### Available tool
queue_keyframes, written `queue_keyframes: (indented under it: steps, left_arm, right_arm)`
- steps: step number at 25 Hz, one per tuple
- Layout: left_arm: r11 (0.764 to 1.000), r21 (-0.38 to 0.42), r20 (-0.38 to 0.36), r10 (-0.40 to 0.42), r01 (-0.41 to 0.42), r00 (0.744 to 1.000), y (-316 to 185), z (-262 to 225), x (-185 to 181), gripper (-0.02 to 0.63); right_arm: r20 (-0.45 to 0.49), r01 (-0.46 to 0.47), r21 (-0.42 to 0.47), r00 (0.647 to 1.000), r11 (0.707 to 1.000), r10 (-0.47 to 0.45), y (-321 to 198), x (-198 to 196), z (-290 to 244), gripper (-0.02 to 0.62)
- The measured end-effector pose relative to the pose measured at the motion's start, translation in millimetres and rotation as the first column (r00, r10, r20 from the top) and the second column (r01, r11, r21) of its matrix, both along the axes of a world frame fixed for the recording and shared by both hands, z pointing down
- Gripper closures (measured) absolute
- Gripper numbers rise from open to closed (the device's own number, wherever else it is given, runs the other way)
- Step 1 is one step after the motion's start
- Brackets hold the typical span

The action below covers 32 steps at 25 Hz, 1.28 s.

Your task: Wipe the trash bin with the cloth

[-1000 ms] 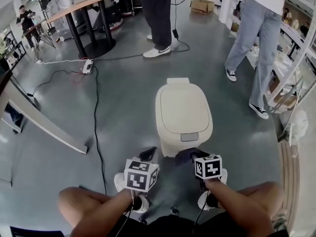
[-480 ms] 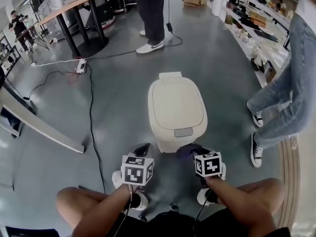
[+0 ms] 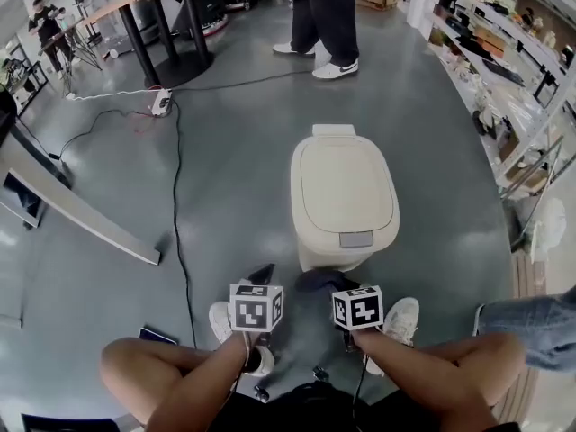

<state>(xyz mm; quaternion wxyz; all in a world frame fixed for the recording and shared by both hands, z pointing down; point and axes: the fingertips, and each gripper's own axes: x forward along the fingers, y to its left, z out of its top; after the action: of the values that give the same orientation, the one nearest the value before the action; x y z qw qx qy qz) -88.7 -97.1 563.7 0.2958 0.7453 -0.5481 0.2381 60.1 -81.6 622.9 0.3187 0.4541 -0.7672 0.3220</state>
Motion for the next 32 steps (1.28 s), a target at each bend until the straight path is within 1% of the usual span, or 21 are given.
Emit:
queue_keyframes:
  steps: [4, 7, 13, 18, 21, 27, 32]
  left_arm:
    - [1.0, -0.005, 0.002, -0.024, 0.024, 1.0, -5, 4, -16, 0.609]
    - [1.0, -0.003, 0.002, -0.017, 0.017, 1.0, -6, 6, -16, 0.609]
    - [1.0, -0.027, 0.025, 0.01, -0.009, 1.0, 0, 21, -9, 0.609]
    - [0.999, -0.025, 0.033, 0.032, -0.031, 0.999, -2, 26, -5, 0.609]
    - [0.998, -0.047, 0.036, 0.049, -0.047, 0.998, 1, 32, 1, 0.609]
    - [0.993, -0.083, 0.032, 0.085, -0.082, 0.996, 9, 44, 18, 0.608]
    - [0.991, -0.113, 0.0, 0.069, -0.068, 0.998, 18, 51, 33, 0.609]
  right_arm:
    - [0.035, -0.07, -0.02, 0.997, 0.997, 0.071, -5, -24, 22, 0.497]
    - [0.04, -0.113, -0.023, 0.993, 0.993, 0.114, -8, -26, 27, 0.497]
    - [0.005, -0.095, 0.011, 0.996, 0.995, 0.094, -14, -26, 28, 0.497]
    - [-0.011, -0.094, 0.034, 0.995, 0.995, 0.094, -16, -20, 30, 0.497]
    - [-0.024, -0.095, 0.044, 0.995, 0.994, 0.096, -16, -11, 30, 0.497]
    - [-0.044, -0.136, 0.039, 0.99, 0.99, 0.137, -19, 23, 39, 0.497]
    - [-0.065, -0.163, 0.04, 0.984, 0.986, 0.166, -21, 49, 48, 0.497]
